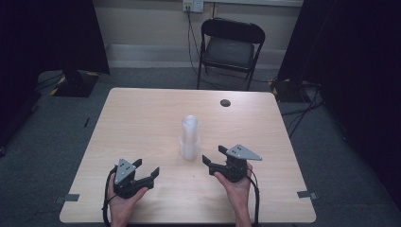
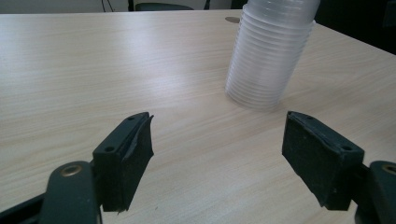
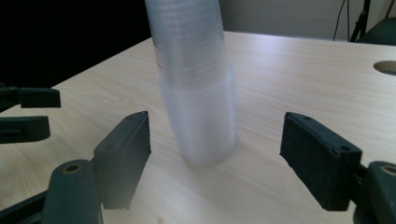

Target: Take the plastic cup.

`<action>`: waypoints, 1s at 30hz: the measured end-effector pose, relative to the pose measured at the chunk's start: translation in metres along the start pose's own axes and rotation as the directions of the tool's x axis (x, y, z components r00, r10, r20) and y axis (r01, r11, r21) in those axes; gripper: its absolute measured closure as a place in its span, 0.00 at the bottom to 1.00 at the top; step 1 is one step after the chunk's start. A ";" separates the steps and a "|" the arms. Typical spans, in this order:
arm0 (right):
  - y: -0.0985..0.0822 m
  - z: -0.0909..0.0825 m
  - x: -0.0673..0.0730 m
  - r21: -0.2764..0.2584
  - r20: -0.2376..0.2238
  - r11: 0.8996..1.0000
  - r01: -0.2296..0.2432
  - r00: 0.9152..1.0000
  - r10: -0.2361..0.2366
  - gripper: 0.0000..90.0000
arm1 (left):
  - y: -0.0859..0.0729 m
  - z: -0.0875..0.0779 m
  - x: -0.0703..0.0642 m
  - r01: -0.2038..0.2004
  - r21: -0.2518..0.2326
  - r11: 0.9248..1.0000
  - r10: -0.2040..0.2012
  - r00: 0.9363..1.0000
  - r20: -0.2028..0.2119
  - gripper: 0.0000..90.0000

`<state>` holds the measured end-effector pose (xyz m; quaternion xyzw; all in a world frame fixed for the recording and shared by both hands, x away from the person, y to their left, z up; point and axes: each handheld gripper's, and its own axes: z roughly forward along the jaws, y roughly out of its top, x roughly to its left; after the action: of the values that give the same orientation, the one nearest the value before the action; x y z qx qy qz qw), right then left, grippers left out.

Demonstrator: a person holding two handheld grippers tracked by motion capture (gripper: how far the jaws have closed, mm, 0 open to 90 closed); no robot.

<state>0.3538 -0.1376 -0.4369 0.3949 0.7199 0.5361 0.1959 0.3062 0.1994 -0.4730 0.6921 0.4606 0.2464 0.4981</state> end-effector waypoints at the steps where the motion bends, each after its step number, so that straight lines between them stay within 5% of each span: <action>1: 0.003 0.001 0.001 -0.006 -0.010 1.000 0.002 1.000 -0.002 0.27 | 0.000 0.000 0.000 -0.001 0.002 1.000 0.001 1.000 0.000 0.27; 4: 0.009 0.004 0.003 -0.011 -0.020 1.000 0.014 1.000 -0.015 0.27 | 0.000 0.001 0.001 0.022 -0.012 1.000 -0.021 1.000 0.017 0.27; 16: 0.025 0.020 0.008 -0.043 -0.051 0.996 0.072 0.996 -0.074 0.33 | 0.001 0.002 -0.002 0.005 -0.007 1.000 -0.005 1.000 0.025 0.28; 30: 0.051 0.060 0.002 -0.020 -0.075 0.994 0.108 0.991 -0.109 0.24 | 0.003 0.006 -0.007 0.000 -0.006 1.000 0.001 0.999 0.043 0.29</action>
<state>0.4126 -0.0931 -0.4104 0.3329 0.7429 0.5450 0.2004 0.3088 0.1904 -0.4716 0.6959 0.4489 0.2331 0.5098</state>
